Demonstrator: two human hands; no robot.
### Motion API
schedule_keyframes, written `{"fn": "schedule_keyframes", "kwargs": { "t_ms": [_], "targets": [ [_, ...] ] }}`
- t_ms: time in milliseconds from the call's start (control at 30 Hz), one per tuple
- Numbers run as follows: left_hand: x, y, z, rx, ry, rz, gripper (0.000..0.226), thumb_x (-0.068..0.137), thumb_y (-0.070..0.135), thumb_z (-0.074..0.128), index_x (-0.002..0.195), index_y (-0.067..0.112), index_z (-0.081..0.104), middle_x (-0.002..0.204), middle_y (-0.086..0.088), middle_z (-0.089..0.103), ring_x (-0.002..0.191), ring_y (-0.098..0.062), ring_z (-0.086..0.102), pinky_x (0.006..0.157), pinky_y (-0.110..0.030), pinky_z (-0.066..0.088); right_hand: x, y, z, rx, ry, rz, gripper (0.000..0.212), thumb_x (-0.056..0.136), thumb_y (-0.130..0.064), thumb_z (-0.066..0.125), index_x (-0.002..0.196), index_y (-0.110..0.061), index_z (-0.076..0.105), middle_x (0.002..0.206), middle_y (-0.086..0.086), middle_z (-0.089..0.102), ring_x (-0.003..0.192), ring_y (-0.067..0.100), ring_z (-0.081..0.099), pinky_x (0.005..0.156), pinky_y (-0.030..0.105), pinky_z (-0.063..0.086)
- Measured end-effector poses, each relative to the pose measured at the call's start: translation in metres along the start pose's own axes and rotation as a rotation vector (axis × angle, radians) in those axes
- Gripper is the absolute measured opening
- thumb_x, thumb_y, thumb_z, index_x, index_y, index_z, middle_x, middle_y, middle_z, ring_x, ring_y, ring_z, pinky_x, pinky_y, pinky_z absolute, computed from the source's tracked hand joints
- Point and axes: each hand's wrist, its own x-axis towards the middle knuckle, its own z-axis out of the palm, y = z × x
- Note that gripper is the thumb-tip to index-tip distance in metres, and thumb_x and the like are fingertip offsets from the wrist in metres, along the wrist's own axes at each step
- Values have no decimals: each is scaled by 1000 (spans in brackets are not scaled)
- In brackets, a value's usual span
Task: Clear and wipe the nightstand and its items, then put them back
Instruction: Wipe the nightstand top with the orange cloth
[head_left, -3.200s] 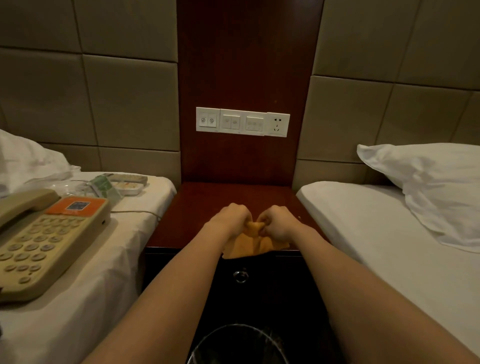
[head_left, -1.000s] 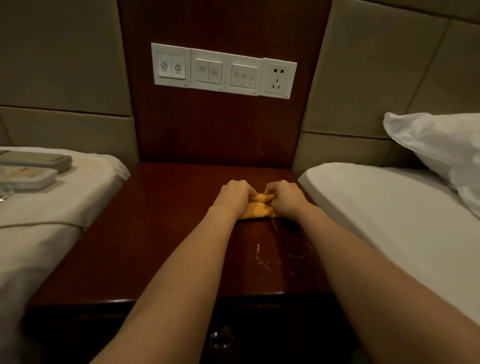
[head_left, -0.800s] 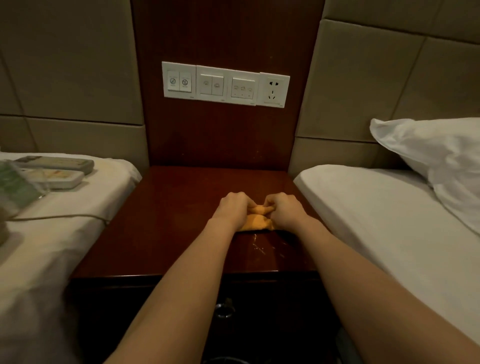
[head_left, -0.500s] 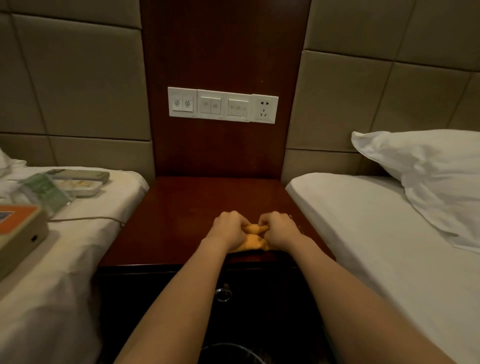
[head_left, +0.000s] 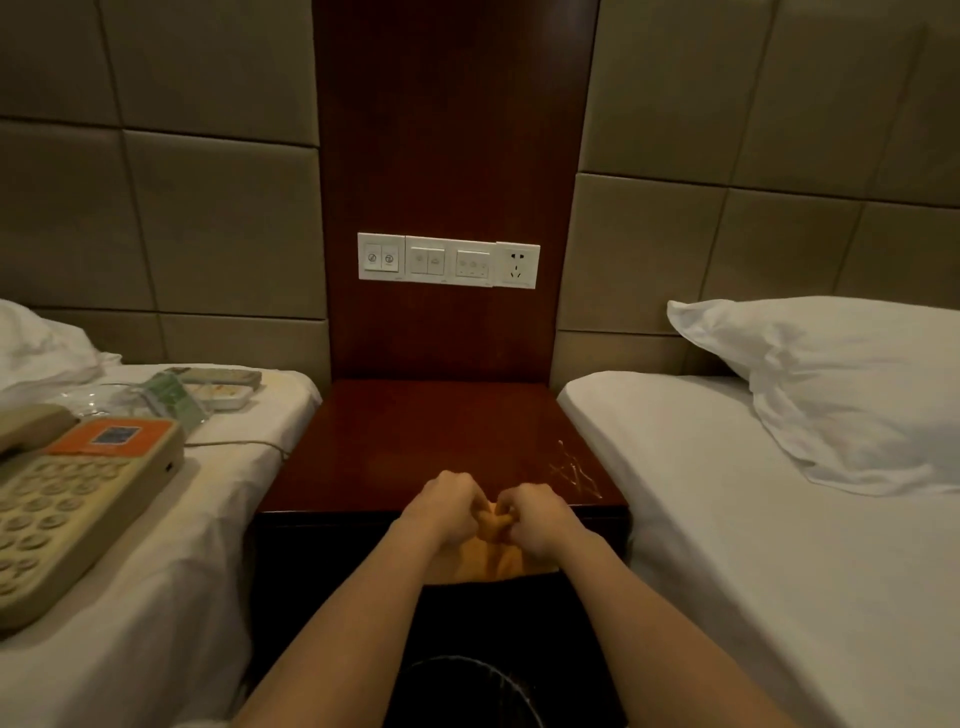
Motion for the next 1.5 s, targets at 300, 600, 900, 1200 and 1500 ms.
{"fn": "schedule_keyframes", "kwargs": {
  "t_ms": [300, 600, 900, 1200, 1500],
  "targets": [
    [-19, 4, -8, 61, -57, 38, 38, 91, -1, 43, 117, 15, 66, 122, -4, 60, 101, -21, 57, 80, -30, 53, -14, 1, 1, 43, -62, -39, 27, 87, -2, 56, 69, -23, 55, 87, 3, 56, 84, 19, 51, 74, 35, 45],
    [23, 19, -27, -40, 85, 69, 41, 91, -2, 44, 121, 17, 63, 128, -6, 55, 104, -22, 54, 82, -28, 51, 11, 23, -46, 48, 97, -88, 10, 87, -11, 61, 87, -20, 61, 92, 1, 58, 91, 17, 52, 75, 29, 41],
    [128, 10, -50, -36, 244, 63, 37, 91, 2, 49, 118, 21, 65, 125, -6, 58, 111, -24, 56, 80, -29, 52, 104, 50, -83, 28, 258, -84, 13, 88, -9, 59, 98, -15, 65, 89, -1, 55, 88, 16, 49, 73, 27, 38],
    [276, -6, -37, -66, 279, 48, 43, 89, -2, 54, 121, 25, 64, 125, -8, 57, 109, -26, 57, 75, -29, 51, 234, 115, -100, -51, 447, 19, 25, 85, -5, 56, 103, -15, 69, 105, 12, 67, 99, 26, 58, 73, 25, 39],
    [383, -17, -38, -29, 386, 42, 36, 91, 8, 50, 119, 25, 65, 123, -12, 59, 113, -31, 55, 87, -36, 49, 333, 151, -124, -38, 459, 53, 31, 78, 2, 58, 102, -14, 69, 99, 13, 64, 95, 28, 61, 75, 31, 48]
  ]
}}
